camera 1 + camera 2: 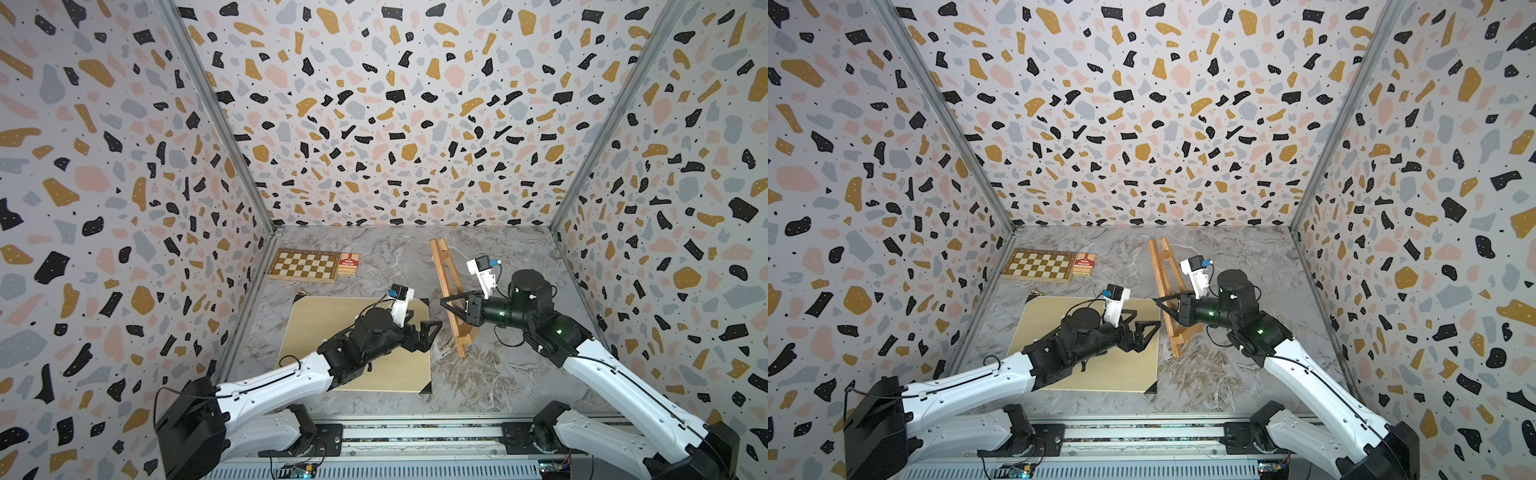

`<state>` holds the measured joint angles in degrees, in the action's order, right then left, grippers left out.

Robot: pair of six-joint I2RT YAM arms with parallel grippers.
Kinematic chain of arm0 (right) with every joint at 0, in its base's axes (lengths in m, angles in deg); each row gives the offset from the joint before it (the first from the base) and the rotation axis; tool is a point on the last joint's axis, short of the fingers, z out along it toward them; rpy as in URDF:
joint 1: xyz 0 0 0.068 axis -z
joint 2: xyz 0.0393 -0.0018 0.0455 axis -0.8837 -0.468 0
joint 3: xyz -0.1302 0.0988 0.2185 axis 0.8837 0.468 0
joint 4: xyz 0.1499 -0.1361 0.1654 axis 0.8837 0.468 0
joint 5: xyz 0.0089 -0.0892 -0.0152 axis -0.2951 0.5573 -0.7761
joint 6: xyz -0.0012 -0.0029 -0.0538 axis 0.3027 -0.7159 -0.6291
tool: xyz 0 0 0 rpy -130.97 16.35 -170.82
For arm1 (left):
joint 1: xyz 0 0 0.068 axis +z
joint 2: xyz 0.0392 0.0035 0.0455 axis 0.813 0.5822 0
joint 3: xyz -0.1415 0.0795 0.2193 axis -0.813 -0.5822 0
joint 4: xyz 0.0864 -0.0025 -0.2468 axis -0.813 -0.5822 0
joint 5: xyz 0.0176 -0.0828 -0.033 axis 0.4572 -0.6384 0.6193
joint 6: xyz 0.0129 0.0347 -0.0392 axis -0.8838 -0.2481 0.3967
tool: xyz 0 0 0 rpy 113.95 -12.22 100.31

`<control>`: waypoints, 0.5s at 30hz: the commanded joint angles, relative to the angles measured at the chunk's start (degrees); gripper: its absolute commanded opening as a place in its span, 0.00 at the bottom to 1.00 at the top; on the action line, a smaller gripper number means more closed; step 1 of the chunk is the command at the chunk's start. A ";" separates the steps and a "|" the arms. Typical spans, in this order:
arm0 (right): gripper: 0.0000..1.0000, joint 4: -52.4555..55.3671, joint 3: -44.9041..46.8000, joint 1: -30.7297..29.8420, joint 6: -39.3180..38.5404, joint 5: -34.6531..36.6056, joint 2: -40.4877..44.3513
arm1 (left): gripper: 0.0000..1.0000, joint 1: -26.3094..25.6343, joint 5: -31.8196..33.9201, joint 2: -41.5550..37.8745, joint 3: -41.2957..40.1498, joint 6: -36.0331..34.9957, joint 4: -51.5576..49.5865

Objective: Assemble the easel
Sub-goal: Unfold the easel.

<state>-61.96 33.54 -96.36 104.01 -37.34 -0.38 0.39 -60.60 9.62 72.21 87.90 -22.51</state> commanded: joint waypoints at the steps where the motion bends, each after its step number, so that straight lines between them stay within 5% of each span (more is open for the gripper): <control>1: 0.00 -7.23 -0.32 -0.26 2.60 -1.88 2.21 | 0.99 -1.05 0.99 1.20 0.99 -0.77 7.57; 15: 0.00 -13.79 2.65 -0.31 7.12 -3.00 3.53 | 0.99 -2.81 0.42 6.05 1.01 3.22 16.54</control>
<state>-69.68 36.77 -96.40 110.66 -39.27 1.02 -1.79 -59.62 15.65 72.21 89.97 -12.04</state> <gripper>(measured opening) 0.219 0.988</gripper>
